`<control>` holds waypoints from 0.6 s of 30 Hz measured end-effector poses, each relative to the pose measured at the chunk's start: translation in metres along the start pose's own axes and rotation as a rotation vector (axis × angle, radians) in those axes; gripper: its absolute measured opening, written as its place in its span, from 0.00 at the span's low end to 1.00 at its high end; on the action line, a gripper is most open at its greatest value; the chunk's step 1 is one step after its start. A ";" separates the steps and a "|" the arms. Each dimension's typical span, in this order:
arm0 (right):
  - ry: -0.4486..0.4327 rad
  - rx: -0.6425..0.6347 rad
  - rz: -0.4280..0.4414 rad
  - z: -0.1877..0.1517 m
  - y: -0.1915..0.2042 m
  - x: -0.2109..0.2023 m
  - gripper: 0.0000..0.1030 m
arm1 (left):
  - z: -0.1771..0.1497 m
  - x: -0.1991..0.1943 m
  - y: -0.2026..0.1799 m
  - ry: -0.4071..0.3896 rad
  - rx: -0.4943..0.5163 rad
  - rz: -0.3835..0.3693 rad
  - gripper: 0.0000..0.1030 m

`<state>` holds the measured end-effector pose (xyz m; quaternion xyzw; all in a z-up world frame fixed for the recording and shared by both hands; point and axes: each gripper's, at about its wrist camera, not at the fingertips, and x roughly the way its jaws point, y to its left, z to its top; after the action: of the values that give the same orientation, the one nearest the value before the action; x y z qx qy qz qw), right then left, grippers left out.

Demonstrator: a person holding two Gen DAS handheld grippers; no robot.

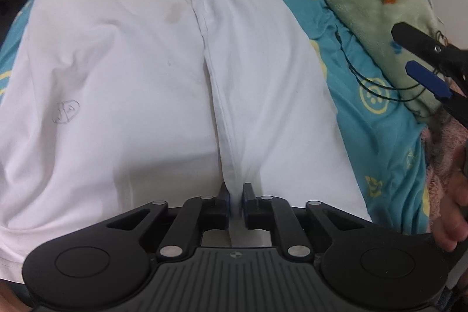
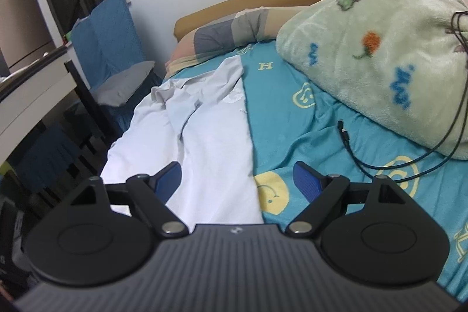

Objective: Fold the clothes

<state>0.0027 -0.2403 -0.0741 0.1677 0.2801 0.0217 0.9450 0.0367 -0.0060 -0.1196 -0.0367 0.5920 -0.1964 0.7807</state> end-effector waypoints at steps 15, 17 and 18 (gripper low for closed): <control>0.052 -0.072 0.014 -0.005 0.016 0.019 0.82 | 0.089 -0.017 0.013 -0.273 0.003 0.256 0.81; 0.062 -0.076 0.016 -0.005 0.018 0.025 0.82 | 0.105 -0.012 0.017 -0.298 0.012 0.284 0.81; 0.067 -0.078 0.017 -0.006 0.018 0.028 0.82 | 0.115 -0.008 0.018 -0.308 0.019 0.298 0.81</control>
<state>0.0243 -0.2178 -0.0871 0.1325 0.3090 0.0463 0.9407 0.1480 -0.0067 -0.0836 0.0291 0.4629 -0.0764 0.8826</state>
